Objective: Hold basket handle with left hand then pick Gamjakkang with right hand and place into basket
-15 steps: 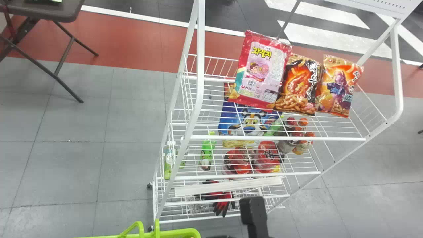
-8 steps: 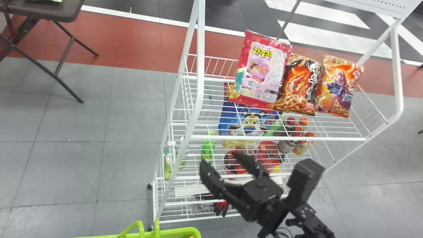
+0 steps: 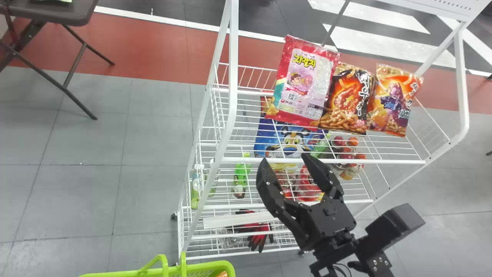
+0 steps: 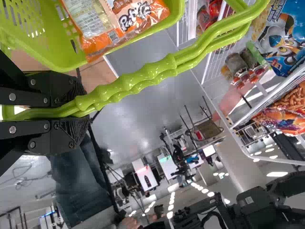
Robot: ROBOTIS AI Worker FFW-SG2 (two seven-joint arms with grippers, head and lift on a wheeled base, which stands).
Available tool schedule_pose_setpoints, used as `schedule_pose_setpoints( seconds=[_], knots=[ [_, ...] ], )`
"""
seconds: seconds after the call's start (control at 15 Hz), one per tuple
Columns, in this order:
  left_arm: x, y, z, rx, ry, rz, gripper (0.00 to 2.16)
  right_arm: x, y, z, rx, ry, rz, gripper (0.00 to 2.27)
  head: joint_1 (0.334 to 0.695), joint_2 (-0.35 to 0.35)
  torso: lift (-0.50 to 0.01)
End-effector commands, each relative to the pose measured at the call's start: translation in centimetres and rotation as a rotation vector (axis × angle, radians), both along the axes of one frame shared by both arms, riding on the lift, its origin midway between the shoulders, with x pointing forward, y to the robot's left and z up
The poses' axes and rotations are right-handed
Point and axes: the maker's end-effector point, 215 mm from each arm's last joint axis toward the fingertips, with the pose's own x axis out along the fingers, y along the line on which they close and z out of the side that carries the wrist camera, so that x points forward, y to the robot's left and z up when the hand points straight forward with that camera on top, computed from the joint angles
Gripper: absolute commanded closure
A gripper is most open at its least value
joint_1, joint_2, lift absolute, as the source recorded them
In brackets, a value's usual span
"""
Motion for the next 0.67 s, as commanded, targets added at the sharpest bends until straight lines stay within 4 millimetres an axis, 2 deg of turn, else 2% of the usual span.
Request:
schedule_pose_setpoints(
  seconds=[0.0,0.13,0.6],
  knots=[
    [0.1,0.0,0.0,-0.003,-0.005,0.002,2.15,0.0,-0.7,-0.6,-0.015,0.027,-0.040,0.08,0.695,-0.350,-0.018],
    [0.1,0.0,0.1,-0.006,-0.006,0.003,2.15,0.0,-1.0,-1.6,-0.014,0.087,-0.058,0.08,0.695,-0.350,-0.018],
    [0.3,0.1,0.3,-0.015,-0.015,0.006,2.15,0.0,-1.3,-1.4,-0.015,0.091,-0.081,0.09,0.695,-0.350,-0.018]
  ],
)
